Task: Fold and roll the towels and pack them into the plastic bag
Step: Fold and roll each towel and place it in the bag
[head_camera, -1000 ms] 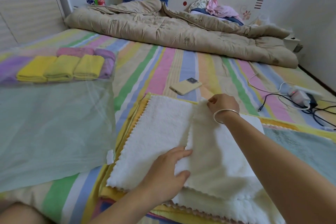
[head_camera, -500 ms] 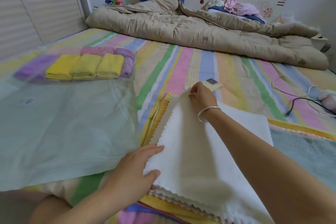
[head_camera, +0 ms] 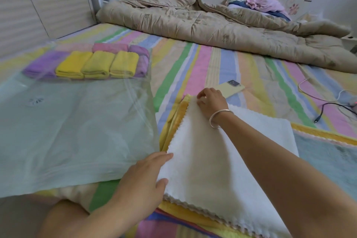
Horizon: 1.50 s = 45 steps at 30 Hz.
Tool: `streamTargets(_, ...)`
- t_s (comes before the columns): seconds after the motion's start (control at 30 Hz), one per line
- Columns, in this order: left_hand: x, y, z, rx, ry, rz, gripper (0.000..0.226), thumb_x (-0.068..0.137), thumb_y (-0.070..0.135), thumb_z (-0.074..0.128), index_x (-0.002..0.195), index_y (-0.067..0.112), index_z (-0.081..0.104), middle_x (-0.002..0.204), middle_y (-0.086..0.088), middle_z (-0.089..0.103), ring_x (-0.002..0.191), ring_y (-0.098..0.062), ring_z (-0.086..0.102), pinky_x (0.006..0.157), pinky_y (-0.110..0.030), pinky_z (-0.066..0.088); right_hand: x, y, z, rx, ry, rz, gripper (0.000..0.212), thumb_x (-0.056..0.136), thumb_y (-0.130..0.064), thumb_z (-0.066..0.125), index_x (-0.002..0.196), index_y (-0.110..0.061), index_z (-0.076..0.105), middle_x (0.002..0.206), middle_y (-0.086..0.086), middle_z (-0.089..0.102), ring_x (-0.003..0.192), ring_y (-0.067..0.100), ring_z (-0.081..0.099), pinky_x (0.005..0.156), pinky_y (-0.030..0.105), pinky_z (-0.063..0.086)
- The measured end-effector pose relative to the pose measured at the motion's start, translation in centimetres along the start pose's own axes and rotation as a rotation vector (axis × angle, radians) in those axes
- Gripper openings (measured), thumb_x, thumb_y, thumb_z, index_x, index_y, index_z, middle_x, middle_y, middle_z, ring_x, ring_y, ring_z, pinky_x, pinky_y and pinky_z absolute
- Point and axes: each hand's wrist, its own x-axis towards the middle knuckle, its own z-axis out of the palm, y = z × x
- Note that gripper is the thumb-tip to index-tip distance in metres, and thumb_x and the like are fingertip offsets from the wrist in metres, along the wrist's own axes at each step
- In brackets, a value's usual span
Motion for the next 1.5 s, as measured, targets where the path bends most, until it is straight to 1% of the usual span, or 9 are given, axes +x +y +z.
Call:
streamTargets(0.23, -0.3, 4.6, 0.5, 0.712, 0.121, -0.098, 0.065, 0.089, 0.025, 0.060, 0.144, 0.020, 0.028, 0.160, -0.007, 0.014, 0.097, -0.019, 0.062, 0.061, -0.032, 0.035, -7.6, 2.3, -4.2, -0.238, -0.190, -0.067, 0.054, 0.098, -0.049, 0.035, 0.148, -0.030, 0.026, 0.160, -0.002, 0.005, 0.147, 0.023, 0.001, 0.118, 0.044, 0.003)
streamTargets(0.37, 0.7, 7.3, 3.0, 0.625, 0.306, 0.303, 0.051, 0.069, 0.023, 0.074, 0.118, 0.007, 0.066, 0.136, -0.018, 0.055, 0.113, -0.036, 0.058, 0.091, -0.044, 0.035, -16.9, 5.5, -7.3, -0.367, -0.394, 0.028, 0.075, 0.087, -0.072, 0.006, 0.152, -0.035, 0.002, 0.160, -0.003, -0.012, 0.146, 0.018, -0.014, 0.118, 0.045, -0.007)
streamTargets(0.53, 1.9, 11.0, 8.3, 0.400, 0.011, 0.543, 0.065, 0.088, 0.039, 0.017, 0.145, 0.021, 0.043, 0.156, -0.004, 0.031, 0.145, -0.021, 0.028, 0.120, -0.039, 0.018, -26.8, 8.5, -9.9, -0.387, -0.398, 0.080, 0.113, 0.044, -0.081, -0.039, 0.147, -0.042, -0.015, 0.157, -0.009, -0.021, 0.145, 0.014, -0.020, 0.119, 0.043, -0.007)
streamTargets(0.63, 2.3, 10.0, 10.4, 0.335, -0.123, 0.528, 0.075, 0.084, 0.048, -0.005, 0.154, 0.028, 0.016, 0.162, 0.007, 0.003, 0.149, -0.010, 0.000, 0.121, -0.028, -0.004, -30.1, 9.7, -11.6, -0.298, -0.372, 0.077, 0.105, 0.048, -0.087, -0.029, 0.144, -0.046, -0.013, 0.157, -0.014, -0.017, 0.145, 0.011, -0.017, 0.120, 0.035, -0.003)
streamTargets(0.8, 2.3, 8.6, 10.6, 0.233, -0.127, 0.577, 0.072, 0.088, 0.074, 0.011, 0.151, 0.040, 0.019, 0.161, 0.010, 0.007, 0.149, -0.009, -0.001, 0.120, -0.030, -0.003, -32.9, 10.2, -12.1, -0.129, -0.274, -0.100, 0.079, 0.072, -0.089, 0.018, 0.143, -0.053, 0.016, 0.157, -0.019, 0.000, 0.145, 0.005, -0.006, 0.119, 0.033, 0.008)
streamTargets(0.93, 1.4, 9.8, 10.4, 0.343, -0.141, 0.611, 0.074, 0.082, 0.083, 0.020, 0.149, 0.050, 0.017, 0.161, 0.010, -0.006, 0.148, -0.012, -0.014, 0.120, -0.040, -0.005, -31.2, 10.0, -12.2, 0.285, -0.077, 0.114, 0.060, 0.080, -0.077, 0.035, 0.123, -0.040, 0.056, 0.140, -0.019, 0.043, 0.128, 0.000, 0.039, 0.105, 0.025, 0.036)
streamTargets(1.13, 0.6, 16.2, 10.8, 0.004, -0.023, 0.622, 0.033, 0.091, 0.041, 0.048, 0.120, 0.034, 0.061, 0.120, 0.017, 0.063, 0.106, -0.003, 0.059, 0.094, -0.029, 0.047, -21.9, 13.0, -12.4, 0.904, 0.008, 0.672, 0.019, 0.098, -0.029, 0.050, 0.110, -0.017, 0.057, 0.103, 0.003, 0.061, 0.085, 0.016, 0.062, 0.082, 0.035, 0.055)
streamTargets(1.37, 3.9, 22.4, 11.7, 0.291, -0.076, 0.232, 0.019, 0.099, 0.033, 0.044, 0.100, 0.014, 0.046, 0.099, -0.005, 0.059, 0.097, -0.030, 0.060, 0.066, -0.033, 0.039, -15.6, 14.8, -12.0, 1.242, 0.030, 0.892, 0.024, 0.092, -0.027, 0.058, 0.110, -0.011, 0.060, 0.088, 0.010, 0.059, 0.072, 0.023, 0.058, 0.066, 0.031, 0.051)
streamTargets(1.5, 4.4, 25.0, 13.1, 0.428, -0.238, 0.132, 0.062, 0.089, 0.058, 0.054, 0.125, 0.009, 0.045, 0.121, -0.010, 0.054, 0.115, -0.029, 0.053, 0.082, -0.035, 0.042, -14.1, 15.0, -12.0, 1.250, 0.050, 0.866, 0.029, 0.097, -0.033, 0.048, 0.101, -0.013, 0.068, 0.086, 0.009, 0.056, 0.070, 0.021, 0.052, 0.063, 0.030, 0.048)
